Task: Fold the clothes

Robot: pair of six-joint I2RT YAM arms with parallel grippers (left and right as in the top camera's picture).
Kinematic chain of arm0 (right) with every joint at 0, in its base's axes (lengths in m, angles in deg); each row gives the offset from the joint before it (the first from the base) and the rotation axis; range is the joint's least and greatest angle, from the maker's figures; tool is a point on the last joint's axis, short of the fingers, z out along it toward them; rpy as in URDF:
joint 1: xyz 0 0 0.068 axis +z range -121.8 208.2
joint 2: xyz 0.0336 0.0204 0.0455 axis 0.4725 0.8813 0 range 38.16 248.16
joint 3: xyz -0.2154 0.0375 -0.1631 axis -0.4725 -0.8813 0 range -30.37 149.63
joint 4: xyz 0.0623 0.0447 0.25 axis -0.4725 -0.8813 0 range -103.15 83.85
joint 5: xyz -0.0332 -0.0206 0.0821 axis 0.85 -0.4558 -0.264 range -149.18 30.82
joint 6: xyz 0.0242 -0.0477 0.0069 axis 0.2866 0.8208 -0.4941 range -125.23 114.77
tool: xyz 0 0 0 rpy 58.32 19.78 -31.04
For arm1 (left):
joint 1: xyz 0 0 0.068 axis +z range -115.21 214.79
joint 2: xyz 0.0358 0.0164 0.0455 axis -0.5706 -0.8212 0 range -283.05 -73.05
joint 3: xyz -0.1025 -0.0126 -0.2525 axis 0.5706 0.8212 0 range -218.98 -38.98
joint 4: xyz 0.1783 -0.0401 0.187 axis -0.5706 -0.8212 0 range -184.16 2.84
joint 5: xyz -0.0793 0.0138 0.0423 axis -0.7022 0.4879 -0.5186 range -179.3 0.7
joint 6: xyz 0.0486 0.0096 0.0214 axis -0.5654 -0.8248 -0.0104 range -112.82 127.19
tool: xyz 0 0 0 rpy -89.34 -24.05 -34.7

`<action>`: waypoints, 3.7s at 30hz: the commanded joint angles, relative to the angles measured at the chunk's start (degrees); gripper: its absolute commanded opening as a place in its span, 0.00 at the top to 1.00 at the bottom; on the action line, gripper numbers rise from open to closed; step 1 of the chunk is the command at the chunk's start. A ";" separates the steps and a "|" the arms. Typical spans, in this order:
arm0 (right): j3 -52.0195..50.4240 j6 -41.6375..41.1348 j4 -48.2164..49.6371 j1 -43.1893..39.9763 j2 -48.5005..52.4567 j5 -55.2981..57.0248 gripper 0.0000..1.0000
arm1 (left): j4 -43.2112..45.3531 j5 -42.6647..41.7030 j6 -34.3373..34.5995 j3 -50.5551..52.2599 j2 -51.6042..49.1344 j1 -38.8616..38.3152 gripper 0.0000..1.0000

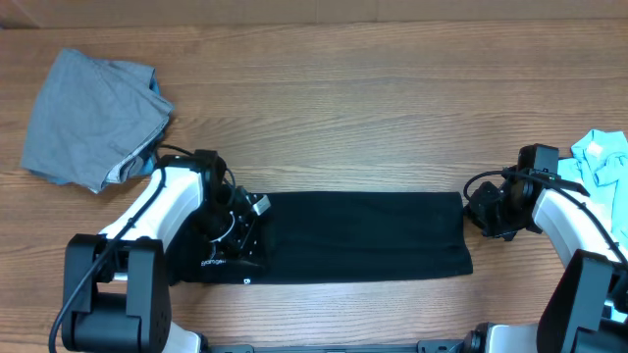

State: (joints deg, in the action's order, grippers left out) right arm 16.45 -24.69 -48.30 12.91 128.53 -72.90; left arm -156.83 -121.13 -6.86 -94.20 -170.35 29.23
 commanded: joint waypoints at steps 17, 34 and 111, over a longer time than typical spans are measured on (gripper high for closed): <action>-0.15 -0.04 -1.18 -0.22 -0.52 -0.11 0.62 | 10.05 6.91 7.48 -10.16 1.05 17.33 0.40; -0.15 -0.11 -2.49 -0.22 -0.52 -1.64 0.57 | 17.77 9.70 17.75 -1.27 1.05 17.42 0.31; -8.68 3.13 17.84 7.87 0.39 -9.14 0.96 | 17.57 15.28 19.19 -0.39 4.31 32.48 0.96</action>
State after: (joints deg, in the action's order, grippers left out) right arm 6.62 -17.52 -30.34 22.07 128.71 -87.54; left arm -139.50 -105.53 11.98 -94.73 -165.93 62.15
